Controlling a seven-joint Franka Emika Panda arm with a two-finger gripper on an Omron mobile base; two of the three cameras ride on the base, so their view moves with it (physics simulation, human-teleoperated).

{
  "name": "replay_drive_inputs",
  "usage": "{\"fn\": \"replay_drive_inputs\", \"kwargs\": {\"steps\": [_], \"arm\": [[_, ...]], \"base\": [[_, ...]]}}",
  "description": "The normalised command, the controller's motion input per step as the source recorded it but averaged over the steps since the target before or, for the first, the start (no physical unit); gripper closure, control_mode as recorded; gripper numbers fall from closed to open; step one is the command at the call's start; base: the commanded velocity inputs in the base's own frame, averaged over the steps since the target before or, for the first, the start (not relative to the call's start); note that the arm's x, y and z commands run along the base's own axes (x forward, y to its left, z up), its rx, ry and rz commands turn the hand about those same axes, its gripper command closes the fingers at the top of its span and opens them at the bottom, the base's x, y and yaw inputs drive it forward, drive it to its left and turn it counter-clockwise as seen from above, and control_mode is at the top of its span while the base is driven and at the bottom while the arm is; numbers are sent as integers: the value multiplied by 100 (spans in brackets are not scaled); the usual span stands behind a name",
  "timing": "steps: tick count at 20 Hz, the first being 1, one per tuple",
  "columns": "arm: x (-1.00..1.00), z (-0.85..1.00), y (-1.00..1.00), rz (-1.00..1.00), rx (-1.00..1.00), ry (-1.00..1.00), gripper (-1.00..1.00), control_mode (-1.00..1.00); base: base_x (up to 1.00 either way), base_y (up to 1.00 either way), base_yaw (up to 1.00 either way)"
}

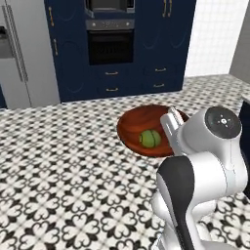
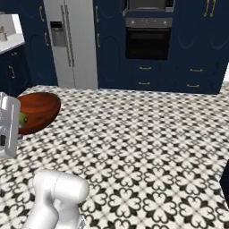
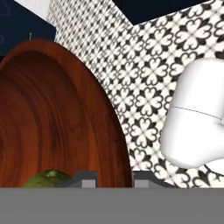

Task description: Pick the lime from the sink and place it in the bowl. Then pick the bowl and place it in the microwave. Then close the microwave door and press the start button.

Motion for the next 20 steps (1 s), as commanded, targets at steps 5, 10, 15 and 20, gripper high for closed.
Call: {"fn": "replay_drive_inputs", "kwargs": {"steps": [5,10,15,20], "arm": [[0,0,0,0,0,0,100,100],[0,0,0,0,0,0,100,100],[0,0,0,0,0,0,100,100],[0,0,0,0,0,0,100,100]], "base": [[100,-72,-16],[100,-65,-12],[100,-33,-7],[100,-6,-2]]}}
